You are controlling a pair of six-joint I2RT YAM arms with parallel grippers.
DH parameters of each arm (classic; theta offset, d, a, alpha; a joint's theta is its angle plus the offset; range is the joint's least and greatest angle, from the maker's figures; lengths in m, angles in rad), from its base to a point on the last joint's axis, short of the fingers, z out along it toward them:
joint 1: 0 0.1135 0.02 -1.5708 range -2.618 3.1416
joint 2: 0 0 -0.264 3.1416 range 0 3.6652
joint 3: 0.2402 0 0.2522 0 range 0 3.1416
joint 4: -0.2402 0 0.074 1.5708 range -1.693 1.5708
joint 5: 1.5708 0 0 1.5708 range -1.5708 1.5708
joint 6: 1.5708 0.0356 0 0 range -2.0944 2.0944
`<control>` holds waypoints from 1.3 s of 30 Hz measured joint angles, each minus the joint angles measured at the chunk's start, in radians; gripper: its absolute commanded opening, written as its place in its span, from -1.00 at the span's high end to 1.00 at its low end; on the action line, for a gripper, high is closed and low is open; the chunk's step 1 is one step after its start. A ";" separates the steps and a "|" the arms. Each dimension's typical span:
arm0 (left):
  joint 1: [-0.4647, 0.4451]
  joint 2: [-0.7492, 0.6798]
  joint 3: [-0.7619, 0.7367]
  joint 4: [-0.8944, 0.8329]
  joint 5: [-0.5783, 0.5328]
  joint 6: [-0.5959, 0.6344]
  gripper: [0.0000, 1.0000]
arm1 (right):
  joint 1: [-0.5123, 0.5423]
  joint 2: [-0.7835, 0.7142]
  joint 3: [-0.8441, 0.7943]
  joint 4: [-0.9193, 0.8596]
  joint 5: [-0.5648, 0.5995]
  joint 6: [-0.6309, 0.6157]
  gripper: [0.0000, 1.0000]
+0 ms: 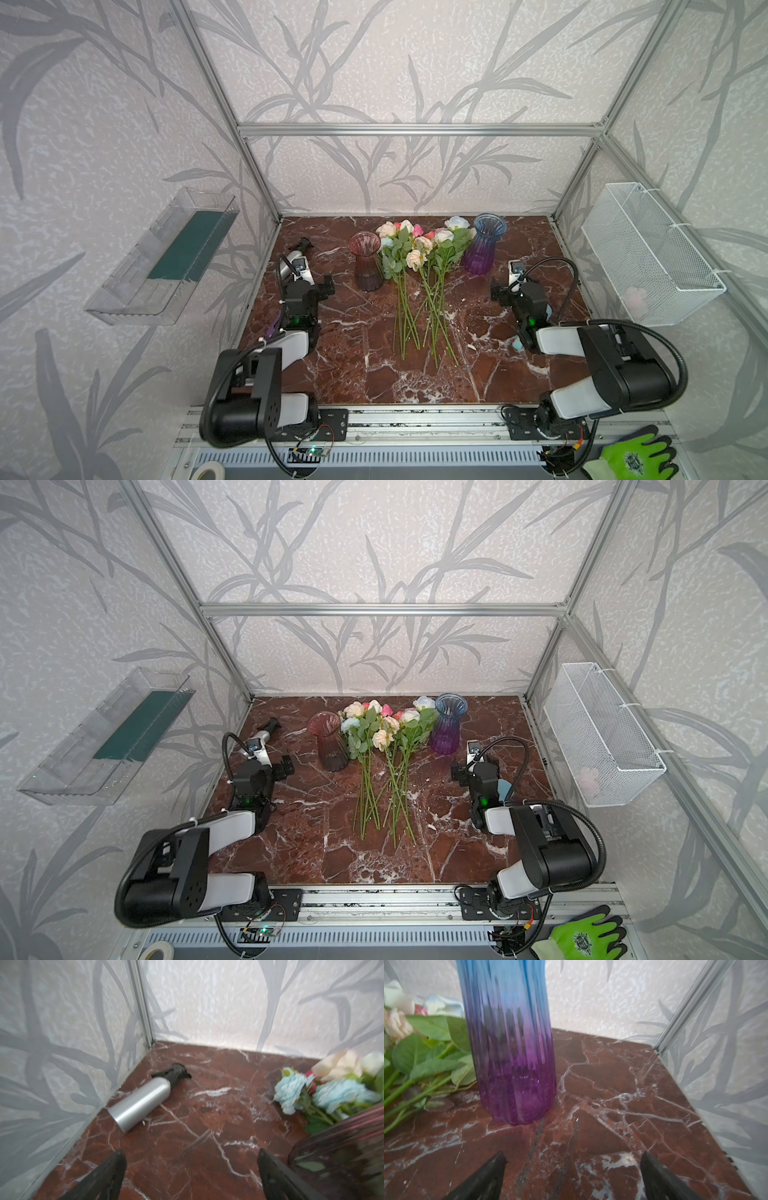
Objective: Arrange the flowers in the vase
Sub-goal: 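Raise both arms and reach the right gripper toward the blue-purple vase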
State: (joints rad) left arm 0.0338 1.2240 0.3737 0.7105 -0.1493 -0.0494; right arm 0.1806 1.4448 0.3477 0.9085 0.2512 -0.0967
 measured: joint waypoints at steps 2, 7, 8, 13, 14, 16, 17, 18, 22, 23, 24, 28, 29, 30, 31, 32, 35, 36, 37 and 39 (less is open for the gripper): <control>0.000 -0.128 0.056 -0.127 -0.019 -0.003 -0.99 | 0.033 -0.095 0.002 -0.055 0.068 -0.005 -0.98; 0.000 -0.335 0.336 -0.489 -0.090 -0.111 -0.98 | 0.121 -0.352 0.190 -0.478 0.203 0.051 -0.98; 0.001 -0.349 0.405 -0.570 -0.102 -0.159 -0.98 | 0.127 -0.376 0.264 -0.585 0.209 0.087 -0.98; 0.048 -0.359 0.639 -0.772 0.010 -0.362 -0.98 | 0.132 -0.386 0.721 -1.036 0.155 0.262 -0.98; 0.057 -0.364 0.629 -0.761 0.027 -0.406 -0.98 | 0.128 -0.392 0.760 -1.086 0.148 0.319 -0.98; 0.080 -0.367 0.564 -0.702 0.097 -0.504 -0.99 | 0.076 -0.426 0.776 -1.155 0.042 0.418 -0.95; 0.089 -0.359 0.539 -0.689 0.123 -0.540 -0.98 | 0.042 -0.440 0.774 -1.192 -0.001 0.452 -0.79; 0.097 -0.341 0.526 -0.694 0.152 -0.578 -0.99 | 0.005 -0.445 0.783 -1.250 -0.045 0.483 -0.67; 0.106 -0.185 0.624 -0.763 0.254 -0.642 -0.80 | -0.032 -0.323 0.967 -1.466 -0.124 0.513 -0.56; 0.106 -0.151 0.662 -0.777 0.275 -0.651 -0.69 | -0.032 -0.280 1.018 -1.497 -0.133 0.511 -0.55; 0.106 -0.116 0.707 -0.794 0.294 -0.658 -0.60 | -0.031 -0.221 1.082 -1.530 -0.144 0.507 -0.54; 0.049 0.019 0.911 -0.902 0.335 -0.632 -0.47 | -0.031 -0.016 1.243 -1.639 -0.159 0.483 -0.56; 0.014 0.053 0.964 -0.937 0.328 -0.609 -0.46 | -0.032 0.029 1.271 -1.661 -0.162 0.476 -0.56; -0.029 0.087 1.013 -0.971 0.323 -0.583 -0.45 | -0.035 0.079 1.303 -1.687 -0.167 0.469 -0.56; -0.082 0.120 1.057 -1.004 0.321 -0.555 -0.42 | -0.039 0.128 1.334 -1.709 -0.174 0.464 -0.56; -0.127 0.143 1.083 -1.026 0.323 -0.535 -0.41 | -0.042 0.168 1.362 -1.730 -0.180 0.461 -0.55; -0.251 0.183 1.103 -1.082 0.347 -0.480 -0.40 | -0.053 0.282 1.452 -1.783 -0.193 0.447 -0.50; -0.288 0.193 1.103 -1.102 0.362 -0.470 -0.40 | -0.056 0.314 1.479 -1.796 -0.199 0.444 -0.49; -0.317 0.201 1.102 -1.116 0.380 -0.457 -0.40 | -0.056 0.338 1.499 -1.807 -0.202 0.443 -0.44; -0.362 0.209 1.096 -1.131 0.418 -0.438 -0.40 | -0.061 0.375 1.530 -1.827 -0.209 0.439 -0.32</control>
State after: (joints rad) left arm -0.3279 1.4334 1.4696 -0.4206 0.2687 -0.4877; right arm 0.1200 1.8194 1.8778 -0.9184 0.0425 0.3420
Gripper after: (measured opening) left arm 0.703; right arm 0.699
